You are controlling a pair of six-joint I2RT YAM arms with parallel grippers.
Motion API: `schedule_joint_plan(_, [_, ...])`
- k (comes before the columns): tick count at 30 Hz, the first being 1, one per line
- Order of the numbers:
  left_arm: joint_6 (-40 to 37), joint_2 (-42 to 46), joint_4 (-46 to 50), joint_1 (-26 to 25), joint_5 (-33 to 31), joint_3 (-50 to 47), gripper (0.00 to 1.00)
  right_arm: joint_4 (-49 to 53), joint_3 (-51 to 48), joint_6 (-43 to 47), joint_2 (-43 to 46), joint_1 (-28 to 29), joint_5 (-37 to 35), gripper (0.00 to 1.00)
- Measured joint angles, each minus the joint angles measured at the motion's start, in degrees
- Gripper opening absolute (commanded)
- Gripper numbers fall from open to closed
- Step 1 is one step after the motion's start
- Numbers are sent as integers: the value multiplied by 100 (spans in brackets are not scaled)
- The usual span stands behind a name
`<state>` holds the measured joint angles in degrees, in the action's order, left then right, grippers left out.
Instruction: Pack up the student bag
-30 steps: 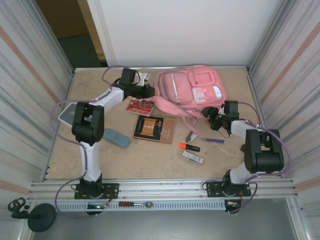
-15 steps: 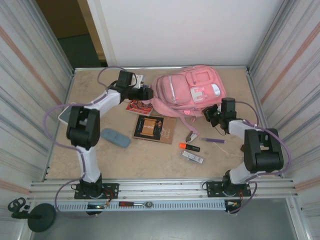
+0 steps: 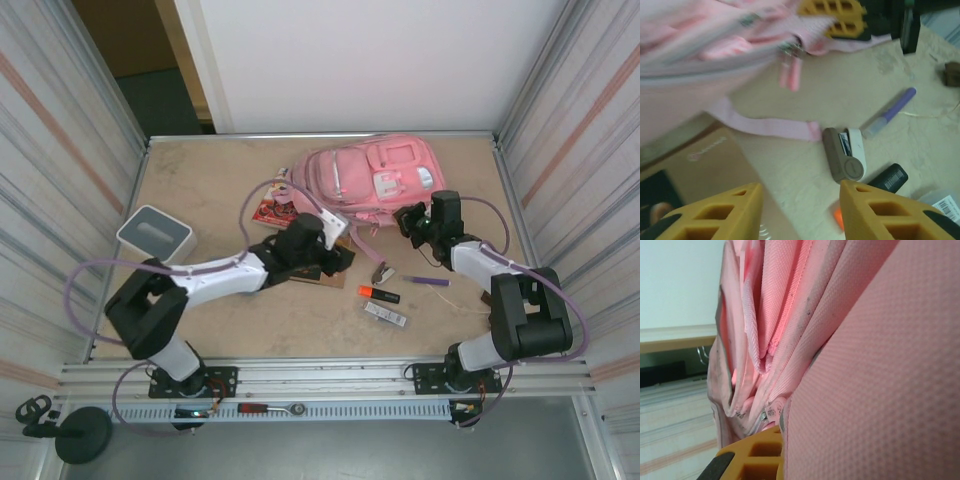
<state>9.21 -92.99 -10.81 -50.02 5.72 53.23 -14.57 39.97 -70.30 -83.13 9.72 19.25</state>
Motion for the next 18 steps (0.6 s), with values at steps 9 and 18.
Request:
schedule_joint_plan(9, [-382, -1211, -835, -164, -623, 428, 24, 59, 28, 0, 109, 83, -2, 2])
schedule_joint_plan(18, [-476, -1661, -1311, -142, -734, 901, 20, 118, 28, 2, 229, 94, 0, 2])
